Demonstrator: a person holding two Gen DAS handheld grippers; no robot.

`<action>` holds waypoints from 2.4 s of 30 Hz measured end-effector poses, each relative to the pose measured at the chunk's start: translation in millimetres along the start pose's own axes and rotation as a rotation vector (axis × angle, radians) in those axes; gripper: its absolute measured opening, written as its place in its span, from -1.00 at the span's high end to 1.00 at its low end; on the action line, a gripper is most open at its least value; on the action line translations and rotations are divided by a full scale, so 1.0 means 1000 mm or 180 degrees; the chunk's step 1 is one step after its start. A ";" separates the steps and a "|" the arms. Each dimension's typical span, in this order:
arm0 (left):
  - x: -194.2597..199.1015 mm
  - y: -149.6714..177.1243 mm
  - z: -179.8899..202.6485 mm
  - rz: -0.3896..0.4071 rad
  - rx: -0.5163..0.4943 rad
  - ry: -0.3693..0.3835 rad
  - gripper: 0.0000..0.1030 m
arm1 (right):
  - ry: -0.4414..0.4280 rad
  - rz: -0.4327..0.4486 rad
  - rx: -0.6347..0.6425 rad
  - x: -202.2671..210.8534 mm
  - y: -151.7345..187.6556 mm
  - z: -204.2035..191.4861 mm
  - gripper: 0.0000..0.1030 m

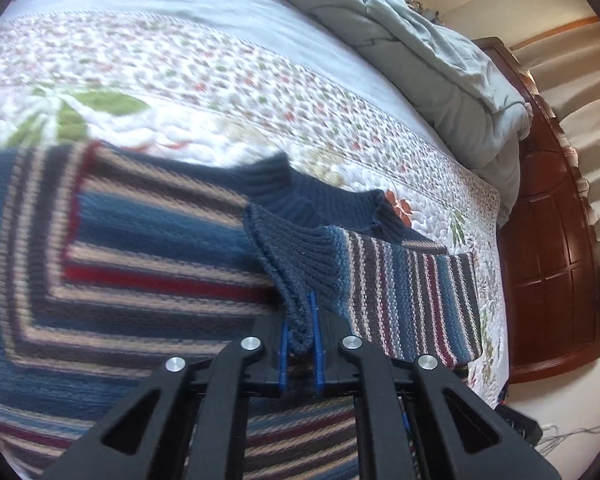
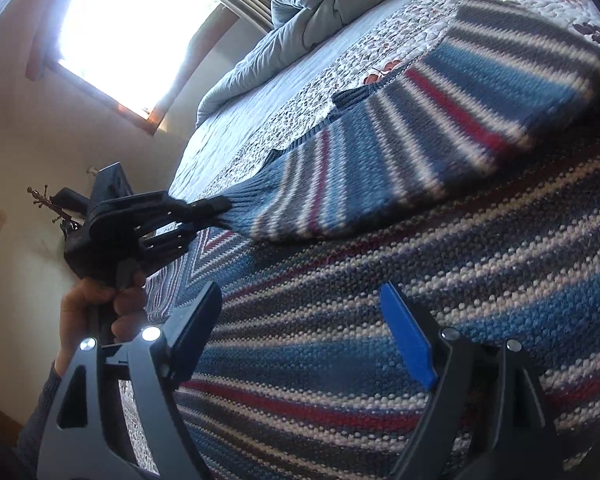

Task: Fold small clothes
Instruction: 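Carry the sleeve cuff across the sweater body toward the left gripper, then lay the sleeve on the sweater body and open the right gripper, then grasp the cuff of the other sleeve with the right gripper and lift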

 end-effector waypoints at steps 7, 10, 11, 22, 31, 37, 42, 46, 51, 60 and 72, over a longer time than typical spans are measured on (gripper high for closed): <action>0.025 0.000 -0.035 0.0034 0.0067 -0.0146 0.83 | 0.0022 -0.0037 0.0098 -0.007 0.005 -0.006 -0.62; 0.026 0.001 -0.038 0.0025 0.0045 -0.0124 0.82 | 0.0056 -0.0037 0.0148 -0.008 0.006 -0.007 -0.62; 0.026 0.001 -0.039 0.0023 0.0055 -0.0115 0.82 | 0.0058 -0.0037 0.0152 -0.009 0.006 -0.008 -0.62; 0.031 0.002 -0.043 0.0015 0.0066 -0.0113 0.83 | 0.0004 -0.0054 0.0125 -0.009 0.005 -0.007 -0.61; 0.037 0.006 -0.074 0.0102 0.0141 -0.0598 0.55 | -0.0036 -0.0056 0.0132 -0.008 0.005 -0.002 -0.60; 0.072 0.008 -0.032 0.0590 -0.0339 -0.0393 -0.35 | -0.0037 0.0372 0.0135 0.023 -0.027 0.004 -0.59; 0.049 0.016 -0.023 0.0450 -0.0311 -0.0119 -0.47 | 0.0165 0.0595 -0.0042 0.041 -0.076 0.039 -0.61; 0.027 0.028 -0.029 0.0295 -0.0237 0.0054 -0.49 | 0.0277 0.0357 -0.0452 0.031 -0.088 0.084 -0.67; 0.031 0.040 -0.038 0.0310 -0.0075 0.0176 -0.49 | 0.0530 0.0032 -0.0162 0.019 -0.068 0.073 -0.68; 0.143 0.068 -0.059 0.0949 0.0141 0.0148 -0.89 | -0.0003 -0.0652 0.0733 -0.054 -0.030 -0.089 0.19; 0.293 0.107 -0.213 0.1809 0.0847 -0.0498 -0.90 | 0.0184 -0.1125 0.2035 -0.190 0.037 -0.290 0.08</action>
Point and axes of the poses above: each gripper's, at about its wrist camera, not at the fingertips, and x roughly against the way its jaws point, z to its right, y to its underside, the point moved 7 cm from there along -x, roughly the way its jaws point, and after that the axes turned 7 degrees about y, right-handed, at the moved point
